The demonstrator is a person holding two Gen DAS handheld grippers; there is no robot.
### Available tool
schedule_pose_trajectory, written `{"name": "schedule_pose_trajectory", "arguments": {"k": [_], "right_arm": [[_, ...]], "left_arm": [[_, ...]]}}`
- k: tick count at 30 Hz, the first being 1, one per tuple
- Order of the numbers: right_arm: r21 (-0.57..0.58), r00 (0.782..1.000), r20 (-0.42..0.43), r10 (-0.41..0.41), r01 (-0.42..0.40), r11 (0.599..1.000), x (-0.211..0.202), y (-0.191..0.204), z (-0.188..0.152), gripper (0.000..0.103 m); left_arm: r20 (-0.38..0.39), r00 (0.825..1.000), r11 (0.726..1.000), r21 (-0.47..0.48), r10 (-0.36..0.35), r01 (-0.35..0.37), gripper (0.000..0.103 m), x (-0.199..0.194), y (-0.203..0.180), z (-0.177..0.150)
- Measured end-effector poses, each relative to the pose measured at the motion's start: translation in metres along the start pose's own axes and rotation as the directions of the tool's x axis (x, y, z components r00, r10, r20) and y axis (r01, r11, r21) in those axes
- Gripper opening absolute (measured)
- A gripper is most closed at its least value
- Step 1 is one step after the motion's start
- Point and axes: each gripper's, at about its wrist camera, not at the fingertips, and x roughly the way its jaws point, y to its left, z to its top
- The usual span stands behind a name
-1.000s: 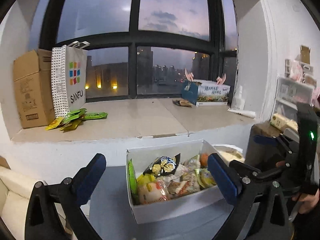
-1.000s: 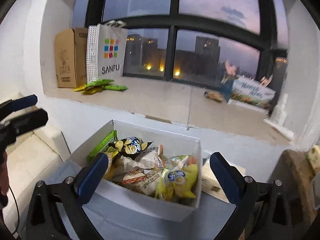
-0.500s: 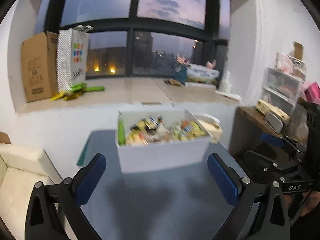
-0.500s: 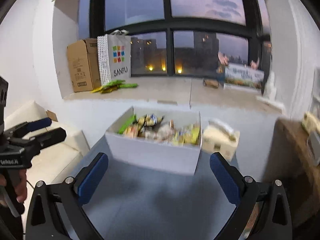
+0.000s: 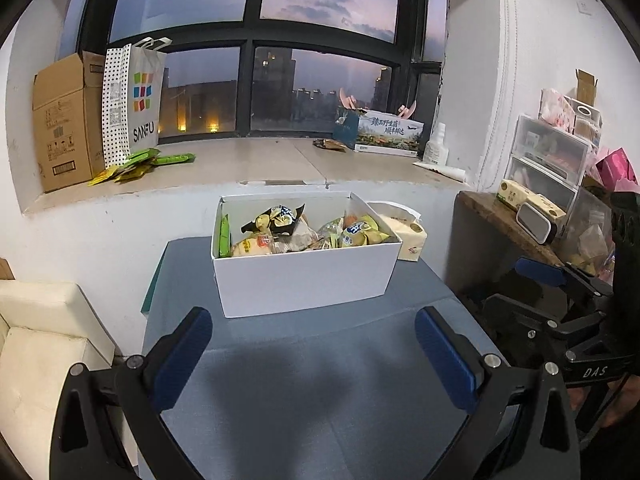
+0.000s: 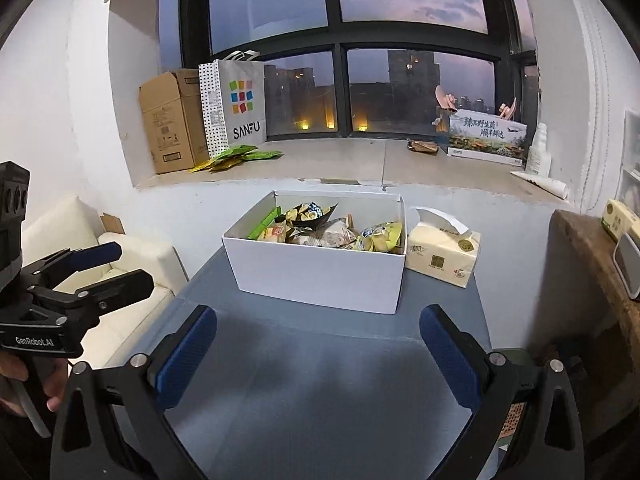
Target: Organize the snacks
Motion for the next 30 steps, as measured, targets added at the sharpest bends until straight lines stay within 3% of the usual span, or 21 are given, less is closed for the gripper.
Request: {"name": "schedule_pose_trajectory", "arguments": {"k": [30], "right_arm": [[0.015,1.0,-0.016,0.005,-0.005,1.0,0.0025,-0.0011,-0.0028,0.103]], "left_arm": [[-0.009,1.0,1.0,0.018,0.003,-0.003,0.103,0.0026,-0.0003,-0.0013]]}}
